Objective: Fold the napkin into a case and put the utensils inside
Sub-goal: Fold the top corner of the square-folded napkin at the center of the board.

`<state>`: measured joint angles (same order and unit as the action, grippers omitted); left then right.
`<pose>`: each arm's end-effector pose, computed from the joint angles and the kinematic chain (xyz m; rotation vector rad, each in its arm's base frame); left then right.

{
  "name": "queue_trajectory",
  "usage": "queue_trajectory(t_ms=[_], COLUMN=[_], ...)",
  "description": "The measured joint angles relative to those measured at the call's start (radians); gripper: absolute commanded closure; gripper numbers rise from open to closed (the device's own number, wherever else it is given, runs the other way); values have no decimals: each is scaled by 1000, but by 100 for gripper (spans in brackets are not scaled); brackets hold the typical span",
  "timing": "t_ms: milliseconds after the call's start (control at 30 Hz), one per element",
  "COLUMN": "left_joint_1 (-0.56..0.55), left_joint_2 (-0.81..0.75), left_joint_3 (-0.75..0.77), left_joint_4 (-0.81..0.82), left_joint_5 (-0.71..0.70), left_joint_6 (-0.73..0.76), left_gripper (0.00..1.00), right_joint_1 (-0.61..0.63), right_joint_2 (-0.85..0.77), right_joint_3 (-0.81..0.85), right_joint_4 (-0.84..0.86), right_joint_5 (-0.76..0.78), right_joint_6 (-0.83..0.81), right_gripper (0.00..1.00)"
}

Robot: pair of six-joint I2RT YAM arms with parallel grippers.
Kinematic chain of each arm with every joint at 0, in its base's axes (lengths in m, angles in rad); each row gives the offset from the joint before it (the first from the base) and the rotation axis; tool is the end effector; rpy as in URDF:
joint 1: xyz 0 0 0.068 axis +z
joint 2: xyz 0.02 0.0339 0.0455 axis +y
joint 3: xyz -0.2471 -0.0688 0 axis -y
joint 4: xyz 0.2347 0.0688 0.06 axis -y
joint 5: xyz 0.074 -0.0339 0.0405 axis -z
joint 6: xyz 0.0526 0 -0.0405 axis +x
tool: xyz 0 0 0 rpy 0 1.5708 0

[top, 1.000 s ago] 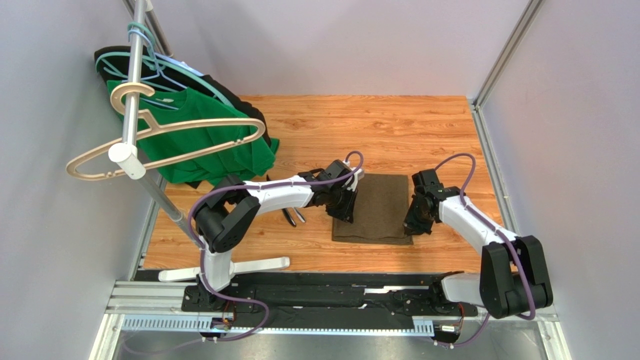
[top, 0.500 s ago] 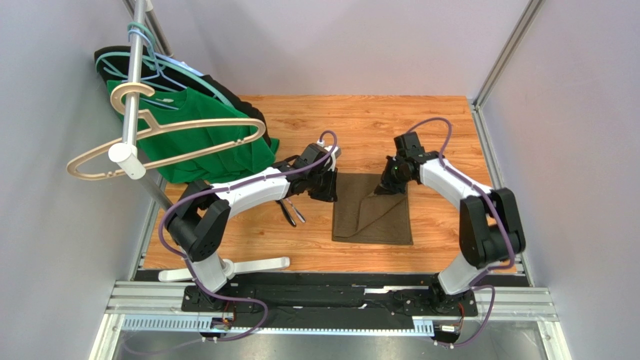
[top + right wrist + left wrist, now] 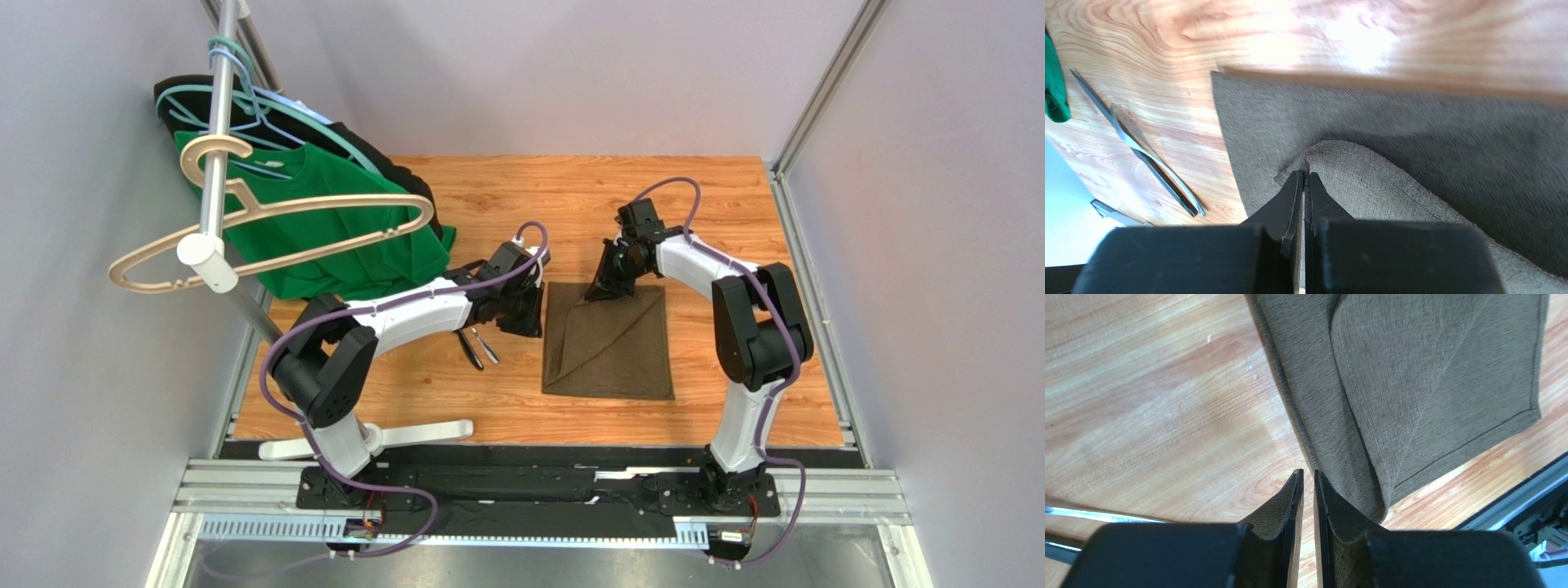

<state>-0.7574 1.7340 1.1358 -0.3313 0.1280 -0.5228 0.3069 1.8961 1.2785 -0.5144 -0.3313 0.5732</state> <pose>0.2594 -0.2545 0.1736 0.3627 2.6003 -0.6556 0.3548 0.1304 0.1486 0.2686 2.7930 0.6905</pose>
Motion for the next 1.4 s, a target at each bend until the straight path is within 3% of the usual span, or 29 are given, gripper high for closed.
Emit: queue_trajectory(t_ms=[900,1400], left_joint_1=[0,1], left_joint_2=[-20,-18], left_joint_3=[-43,-76], left_joint_4=[15,96], left_joint_5=[2,114], left_joint_6=[-14,-62], left_gripper=[80,82], right_joint_1=[38,45], right_joint_2=[179,142], right_joint_3=[218,157], right_joint_4=[0,1], right_joint_5=[-98,-105], right_joint_6=[-31,-36], right_gripper=[98,100])
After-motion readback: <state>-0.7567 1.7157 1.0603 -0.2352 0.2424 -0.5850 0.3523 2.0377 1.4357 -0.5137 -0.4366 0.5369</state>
